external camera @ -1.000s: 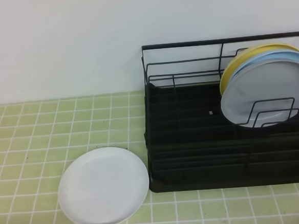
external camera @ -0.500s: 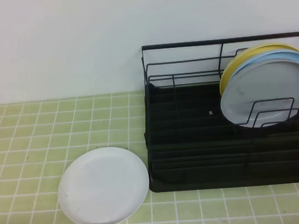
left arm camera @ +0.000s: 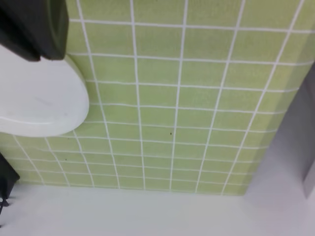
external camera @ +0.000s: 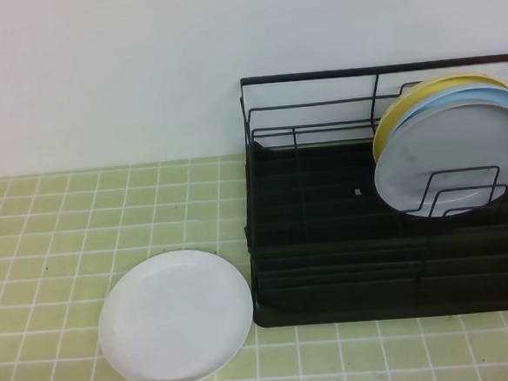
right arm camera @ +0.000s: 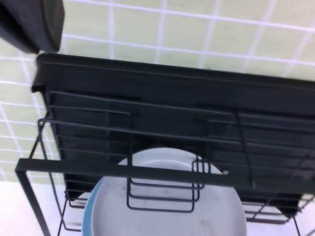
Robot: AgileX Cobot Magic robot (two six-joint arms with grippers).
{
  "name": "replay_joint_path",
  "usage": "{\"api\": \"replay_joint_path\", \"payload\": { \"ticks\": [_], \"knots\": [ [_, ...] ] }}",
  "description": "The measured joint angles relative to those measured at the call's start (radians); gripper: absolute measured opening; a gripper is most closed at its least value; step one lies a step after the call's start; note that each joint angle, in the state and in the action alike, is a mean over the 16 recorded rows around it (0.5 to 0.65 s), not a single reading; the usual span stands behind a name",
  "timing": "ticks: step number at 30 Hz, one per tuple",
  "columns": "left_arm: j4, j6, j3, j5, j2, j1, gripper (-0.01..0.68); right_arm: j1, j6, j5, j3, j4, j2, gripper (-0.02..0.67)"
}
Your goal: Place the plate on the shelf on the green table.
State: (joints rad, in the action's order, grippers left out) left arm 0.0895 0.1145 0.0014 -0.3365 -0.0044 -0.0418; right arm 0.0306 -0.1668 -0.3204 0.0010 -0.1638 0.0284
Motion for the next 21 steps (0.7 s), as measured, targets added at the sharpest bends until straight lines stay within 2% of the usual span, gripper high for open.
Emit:
{"api": "replay_joint_path", "payload": {
  "ticks": [7,12,21],
  "knots": [
    [0.071,-0.003,0.000,0.020,0.000,0.000,-0.003,0.000,-0.005,0.072,0.000,-0.138,0.000,0.000],
    [0.174,0.004,0.000,0.057,0.000,0.000,-0.003,0.000,-0.005,0.165,0.000,-0.323,0.002,0.000],
    [0.575,0.006,0.000,0.130,0.000,0.000,-0.003,0.000,-0.014,0.333,0.000,-0.757,-0.002,0.000]
  ]
}}
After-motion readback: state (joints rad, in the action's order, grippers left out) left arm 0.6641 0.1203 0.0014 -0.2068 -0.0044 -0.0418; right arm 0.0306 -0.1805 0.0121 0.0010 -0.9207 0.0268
